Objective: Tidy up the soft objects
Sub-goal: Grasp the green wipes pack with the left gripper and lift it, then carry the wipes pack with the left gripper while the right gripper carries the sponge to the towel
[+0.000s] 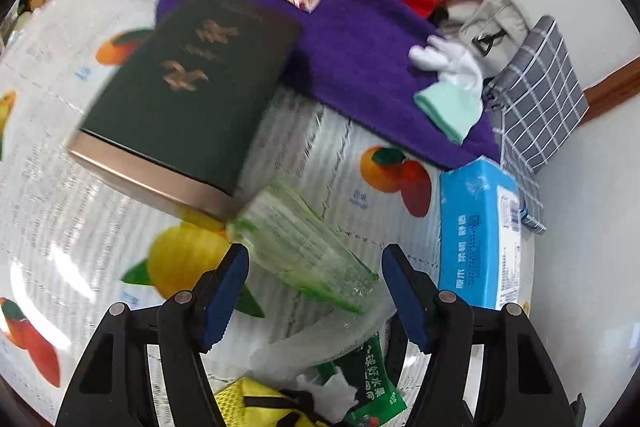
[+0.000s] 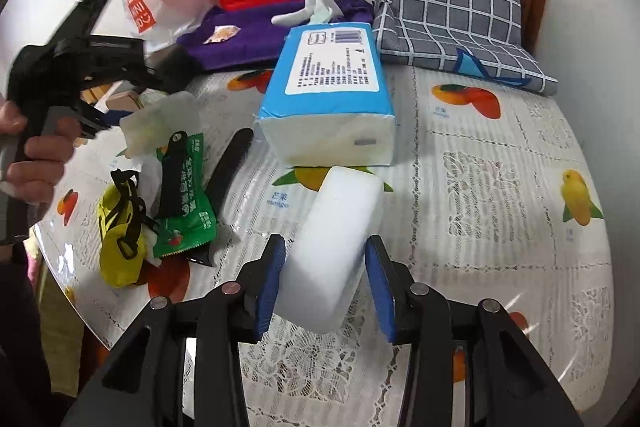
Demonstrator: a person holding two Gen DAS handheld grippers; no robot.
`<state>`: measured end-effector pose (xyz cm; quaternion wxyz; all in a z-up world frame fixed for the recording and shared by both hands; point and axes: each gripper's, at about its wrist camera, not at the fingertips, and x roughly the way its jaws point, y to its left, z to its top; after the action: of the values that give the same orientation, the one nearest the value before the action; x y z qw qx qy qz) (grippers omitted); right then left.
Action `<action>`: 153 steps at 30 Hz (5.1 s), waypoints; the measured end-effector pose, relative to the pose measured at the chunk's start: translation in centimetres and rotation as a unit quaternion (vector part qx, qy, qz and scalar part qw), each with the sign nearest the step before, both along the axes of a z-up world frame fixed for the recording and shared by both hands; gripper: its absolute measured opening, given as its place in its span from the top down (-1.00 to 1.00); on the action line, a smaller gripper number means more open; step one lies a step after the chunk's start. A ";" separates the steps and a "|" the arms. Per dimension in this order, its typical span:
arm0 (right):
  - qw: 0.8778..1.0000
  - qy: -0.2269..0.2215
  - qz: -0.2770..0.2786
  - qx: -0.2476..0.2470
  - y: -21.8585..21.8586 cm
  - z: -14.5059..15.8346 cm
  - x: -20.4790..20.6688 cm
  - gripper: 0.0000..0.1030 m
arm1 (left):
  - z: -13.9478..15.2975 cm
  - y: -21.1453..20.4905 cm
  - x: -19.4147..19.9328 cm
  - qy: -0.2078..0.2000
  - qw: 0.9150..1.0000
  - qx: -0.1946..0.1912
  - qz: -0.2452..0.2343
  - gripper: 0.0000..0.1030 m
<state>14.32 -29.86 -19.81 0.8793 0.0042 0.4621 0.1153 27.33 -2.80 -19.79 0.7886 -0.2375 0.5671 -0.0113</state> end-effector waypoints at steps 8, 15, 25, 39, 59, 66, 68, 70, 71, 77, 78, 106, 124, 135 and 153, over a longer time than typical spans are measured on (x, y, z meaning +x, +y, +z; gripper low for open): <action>1.000 0.009 -0.003 0.030 -0.6 -0.8 0.5 0.00 | 0.3 -1.1 0.3 -0.028 0.999 0.020 -0.033 0.30; 1.000 -0.003 -0.011 0.008 0.0 -0.2 0.1 0.18 | 2.8 0.1 -1.0 -0.081 0.996 0.005 -0.048 0.36; 1.000 0.002 -0.024 -0.016 0.9 0.0 -0.8 0.17 | 5.5 3.3 -5.2 -0.108 0.992 0.004 -0.061 0.49; 0.998 -0.004 -0.048 -0.026 1.3 0.4 -2.5 0.24 | 3.4 7.3 -10.5 -0.100 0.993 0.019 -0.054 0.63; 0.998 -0.035 -0.052 0.006 2.6 5.6 -2.1 0.24 | 5.7 9.1 -11.9 -0.116 0.992 0.037 -0.040 0.63; 0.998 -0.051 -0.035 -0.006 3.7 7.6 -0.4 0.24 | 6.9 9.5 -11.1 -0.127 0.991 0.017 -0.039 0.63; 0.998 -0.055 -0.029 -0.009 4.1 8.1 0.2 0.24 | 7.4 9.6 -10.7 -0.131 0.991 0.018 -0.038 0.63; 0.998 -0.060 -0.023 -0.010 4.4 8.6 0.9 0.24 | 7.9 9.6 -10.1 -0.135 0.990 0.018 -0.038 0.63; 0.998 -0.061 -0.020 -0.010 4.6 8.8 1.2 0.24 | 8.1 9.6 -9.8 -0.137 0.990 0.019 -0.038 0.63; 0.997 -0.074 -0.006 -0.009 5.7 10.2 3.9 0.24 | 9.2 9.6 -7.3 -0.142 0.989 0.028 -0.040 0.63; 0.997 -0.077 -0.003 -0.006 5.9 10.5 4.4 0.24 | 9.4 9.7 -7.0 -0.143 0.988 0.030 -0.041 0.63; 0.996 -0.079 0.019 0.044 9.4 10.7 20.4 0.22 | 8.8 9.7 7.6 -0.111 0.991 0.046 -0.055 0.63; 0.998 0.006 0.050 0.045 11.9 4.9 28.3 0.21 | 5.0 7.4 15.8 -0.057 0.991 0.072 -0.093 0.62; 0.996 0.059 0.061 0.006 13.0 1.2 30.1 0.21 | 1.4 5.4 18.2 -0.024 0.990 0.088 -0.111 0.58; 0.999 -0.032 0.028 0.015 9.6 6.1 27.3 -0.42 | 4.7 7.1 15.4 -0.044 0.990 0.085 -0.105 -0.22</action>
<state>41.67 -20.24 -13.70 0.8899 0.0004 0.4321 0.1465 42.74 4.29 -15.08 0.8246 -0.1085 0.5524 -0.0561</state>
